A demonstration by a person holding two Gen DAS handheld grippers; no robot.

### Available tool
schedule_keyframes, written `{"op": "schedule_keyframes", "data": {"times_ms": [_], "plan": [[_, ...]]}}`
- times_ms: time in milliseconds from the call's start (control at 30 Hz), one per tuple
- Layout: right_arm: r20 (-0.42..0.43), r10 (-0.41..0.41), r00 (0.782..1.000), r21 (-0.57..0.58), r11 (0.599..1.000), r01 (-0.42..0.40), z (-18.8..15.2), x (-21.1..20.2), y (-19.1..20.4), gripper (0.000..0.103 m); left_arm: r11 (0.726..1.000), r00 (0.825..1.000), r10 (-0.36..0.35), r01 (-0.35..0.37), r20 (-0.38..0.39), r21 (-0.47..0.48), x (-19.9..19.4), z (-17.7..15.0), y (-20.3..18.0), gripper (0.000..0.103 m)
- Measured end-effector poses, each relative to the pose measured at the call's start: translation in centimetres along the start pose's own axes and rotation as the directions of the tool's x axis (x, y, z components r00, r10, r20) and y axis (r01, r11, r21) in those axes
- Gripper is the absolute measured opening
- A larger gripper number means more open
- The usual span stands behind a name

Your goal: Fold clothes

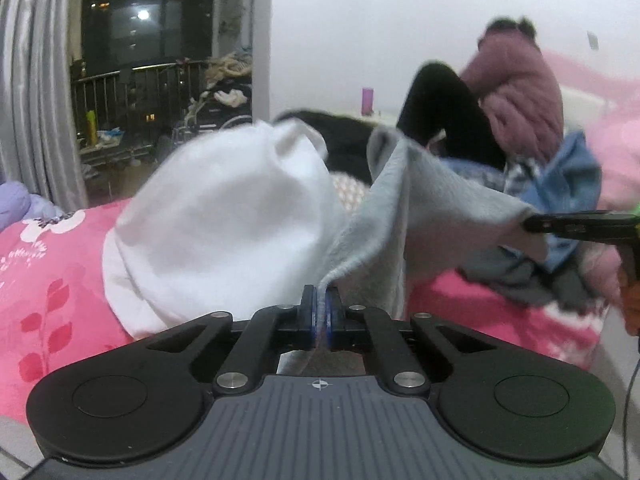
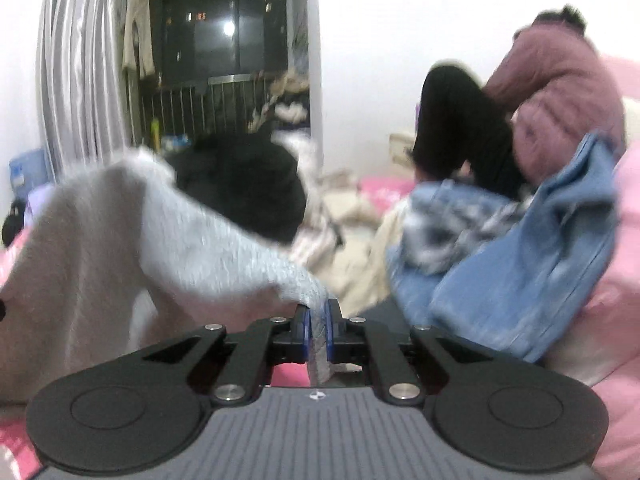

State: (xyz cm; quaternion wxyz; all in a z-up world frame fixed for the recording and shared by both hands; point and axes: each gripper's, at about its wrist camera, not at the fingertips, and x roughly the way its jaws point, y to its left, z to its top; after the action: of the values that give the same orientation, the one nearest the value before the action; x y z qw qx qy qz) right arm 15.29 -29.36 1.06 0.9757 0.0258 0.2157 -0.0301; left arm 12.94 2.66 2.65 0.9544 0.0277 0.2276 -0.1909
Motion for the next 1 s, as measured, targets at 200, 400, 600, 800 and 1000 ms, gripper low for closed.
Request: {"op": "schedule_keyframes", "data": {"times_ms": [200,400,600,800,1000], "plan": [[0.074,0.036,0.997,0.009,0.999,-0.036,4.0,-6.0,-1.7,0.008,0.998,0.998,-0.054,0.055,0.012,-0.04,-3.7,2.8,3.1,0.002],[0.083,0.026,0.996,-0.081,0.997,-0.019,5.2,-11.1,-2.5,0.008,0.995,0.995,-0.102,0.102,-0.006,-0.003,-5.4,4.4,4.6,0.002],[0.016,-0.068,0.998,-0.214,0.974,0.07,3.6,-10.1,-2.6,0.008,0.989,0.988,-0.146,0.147,-0.049,0.027,-1.3,4.4,4.0,0.002],[-0.129,-0.148,0.981,-0.255,0.961,0.111,0.6,-4.9,-3.3,0.008,0.991,0.976,-0.127,0.133,-0.18,0.022,5.0,3.3,3.2,0.016],[-0.28,-0.205,0.938,-0.236,0.962,0.139,-2.8,0.9,-4.0,0.016,0.989,0.981,-0.14,0.131,-0.132,-0.075,1.6,1.2,6.0,0.034]]}}
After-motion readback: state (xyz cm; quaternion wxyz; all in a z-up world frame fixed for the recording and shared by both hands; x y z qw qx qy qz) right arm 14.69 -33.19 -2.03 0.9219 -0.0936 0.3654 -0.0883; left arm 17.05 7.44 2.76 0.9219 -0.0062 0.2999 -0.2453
